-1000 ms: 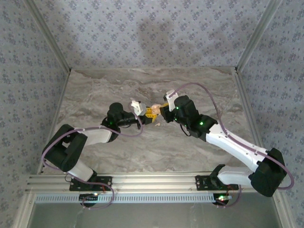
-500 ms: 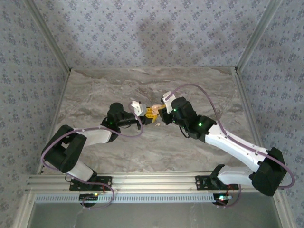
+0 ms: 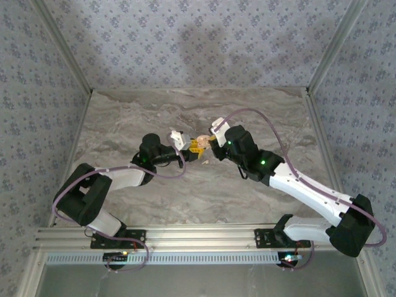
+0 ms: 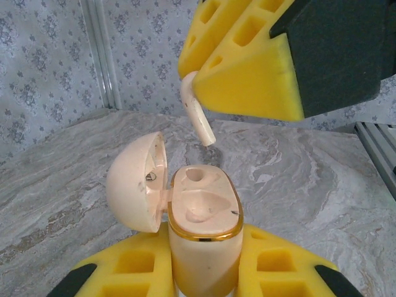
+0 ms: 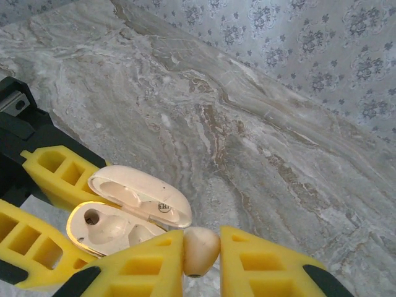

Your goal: Insert the wireless bluetooth earbuds into the charging case

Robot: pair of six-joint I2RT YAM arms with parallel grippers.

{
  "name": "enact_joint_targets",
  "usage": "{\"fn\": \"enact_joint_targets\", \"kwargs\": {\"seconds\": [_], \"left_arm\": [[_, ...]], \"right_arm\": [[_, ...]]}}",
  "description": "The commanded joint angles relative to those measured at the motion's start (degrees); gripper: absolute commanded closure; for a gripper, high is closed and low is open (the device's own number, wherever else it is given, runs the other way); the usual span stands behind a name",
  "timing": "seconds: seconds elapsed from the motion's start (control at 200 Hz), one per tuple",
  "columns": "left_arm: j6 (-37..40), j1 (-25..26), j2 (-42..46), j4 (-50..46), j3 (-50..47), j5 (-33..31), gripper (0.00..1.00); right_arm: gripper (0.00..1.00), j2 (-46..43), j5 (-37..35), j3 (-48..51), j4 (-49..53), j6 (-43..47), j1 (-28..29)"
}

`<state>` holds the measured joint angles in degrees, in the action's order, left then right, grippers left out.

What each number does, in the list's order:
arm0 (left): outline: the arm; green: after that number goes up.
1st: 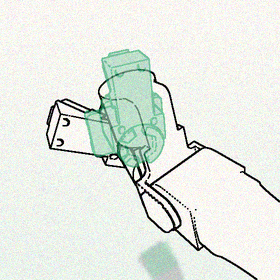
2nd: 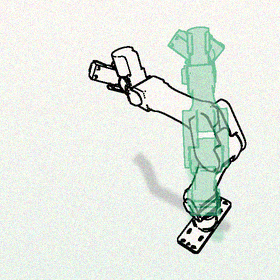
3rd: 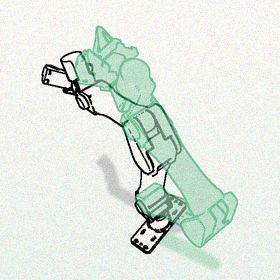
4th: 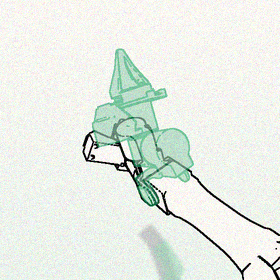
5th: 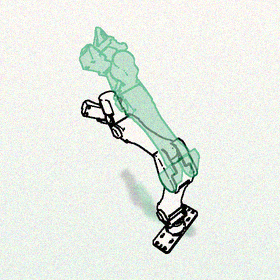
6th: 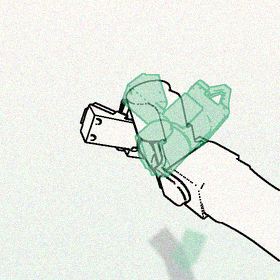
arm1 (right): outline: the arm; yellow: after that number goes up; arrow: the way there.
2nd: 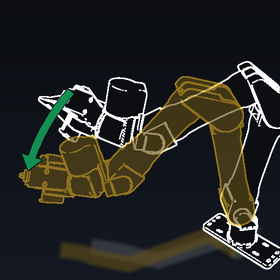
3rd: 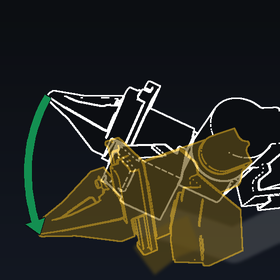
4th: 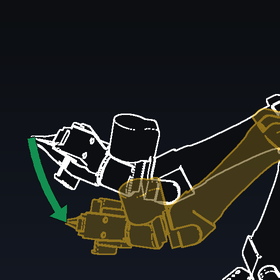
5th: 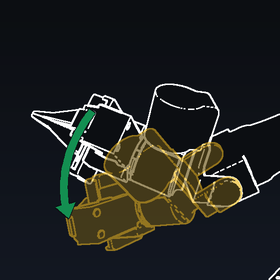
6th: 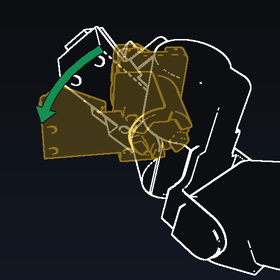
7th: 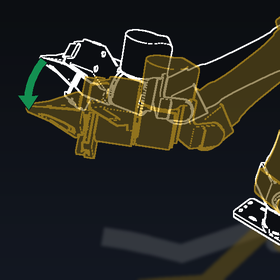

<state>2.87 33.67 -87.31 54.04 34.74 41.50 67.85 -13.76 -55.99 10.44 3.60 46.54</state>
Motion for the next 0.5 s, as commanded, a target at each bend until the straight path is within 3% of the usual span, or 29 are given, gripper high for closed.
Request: {"fn": "enact_joint_targets", "kwargs": {"seconds": [0.0,0.495], "left_arm": [[-1.06,0.17,1.79,1.33,1.81,0.16,0.81],[-4.31,0.08,1.52,3.56,2.44,-0.1,0.81]], "right_arm": [[0.79,-0.67,-0.85,-2.06,-1.45,3.07,0.37],[0.79,1.14,1.81,-1.96,-2.57,2.47,0.56]]}}
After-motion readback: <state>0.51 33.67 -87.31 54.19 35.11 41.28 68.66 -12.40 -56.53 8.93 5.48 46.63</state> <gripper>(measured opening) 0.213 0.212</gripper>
